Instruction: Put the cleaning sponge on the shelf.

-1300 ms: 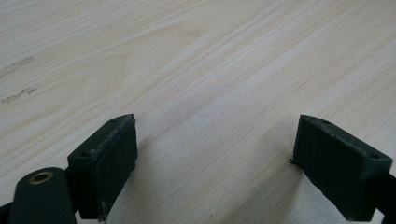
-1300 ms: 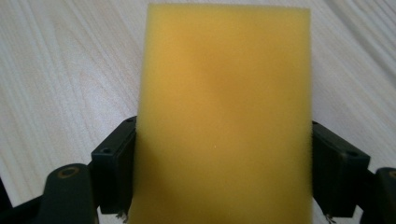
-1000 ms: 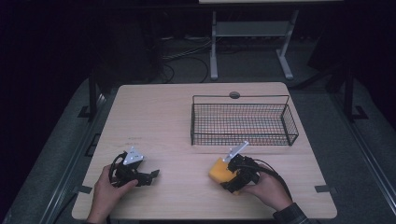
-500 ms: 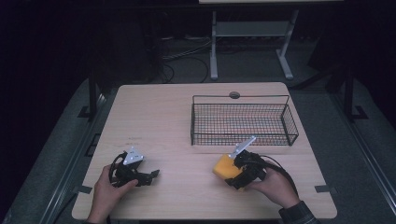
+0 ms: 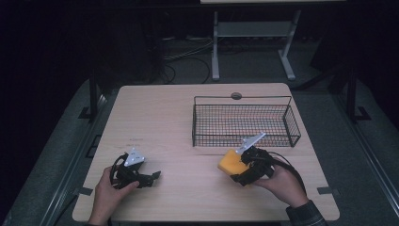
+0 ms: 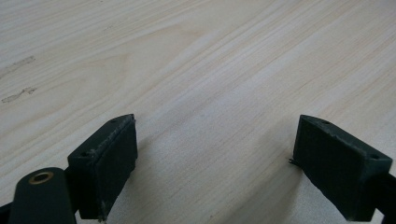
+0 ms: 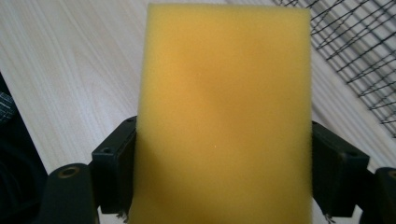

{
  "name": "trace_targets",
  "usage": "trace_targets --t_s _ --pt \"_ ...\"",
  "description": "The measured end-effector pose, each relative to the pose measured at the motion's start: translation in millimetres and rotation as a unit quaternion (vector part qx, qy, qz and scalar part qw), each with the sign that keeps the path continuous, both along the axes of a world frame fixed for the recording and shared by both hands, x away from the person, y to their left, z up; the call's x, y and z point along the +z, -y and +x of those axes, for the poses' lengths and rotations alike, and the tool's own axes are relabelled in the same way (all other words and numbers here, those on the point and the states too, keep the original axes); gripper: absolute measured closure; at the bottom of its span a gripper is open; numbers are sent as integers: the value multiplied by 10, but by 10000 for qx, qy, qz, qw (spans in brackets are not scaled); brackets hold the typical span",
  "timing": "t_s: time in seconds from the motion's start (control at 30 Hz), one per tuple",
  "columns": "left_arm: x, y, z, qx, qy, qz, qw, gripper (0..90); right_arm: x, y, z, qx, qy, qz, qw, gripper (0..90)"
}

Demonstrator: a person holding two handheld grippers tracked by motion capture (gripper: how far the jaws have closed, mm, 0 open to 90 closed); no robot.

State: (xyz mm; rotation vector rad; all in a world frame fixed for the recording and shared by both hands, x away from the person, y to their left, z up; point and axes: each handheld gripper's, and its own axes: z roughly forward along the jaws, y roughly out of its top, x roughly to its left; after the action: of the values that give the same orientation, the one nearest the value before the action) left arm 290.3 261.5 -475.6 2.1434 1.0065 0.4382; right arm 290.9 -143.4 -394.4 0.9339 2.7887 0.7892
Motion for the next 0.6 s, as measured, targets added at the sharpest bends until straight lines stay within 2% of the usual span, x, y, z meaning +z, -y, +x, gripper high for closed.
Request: trace_targets --t_s 0.6 --pt "0 2 -1 11 -3 -9 10000 129 238 196 133 -258 245 78 9993 224"
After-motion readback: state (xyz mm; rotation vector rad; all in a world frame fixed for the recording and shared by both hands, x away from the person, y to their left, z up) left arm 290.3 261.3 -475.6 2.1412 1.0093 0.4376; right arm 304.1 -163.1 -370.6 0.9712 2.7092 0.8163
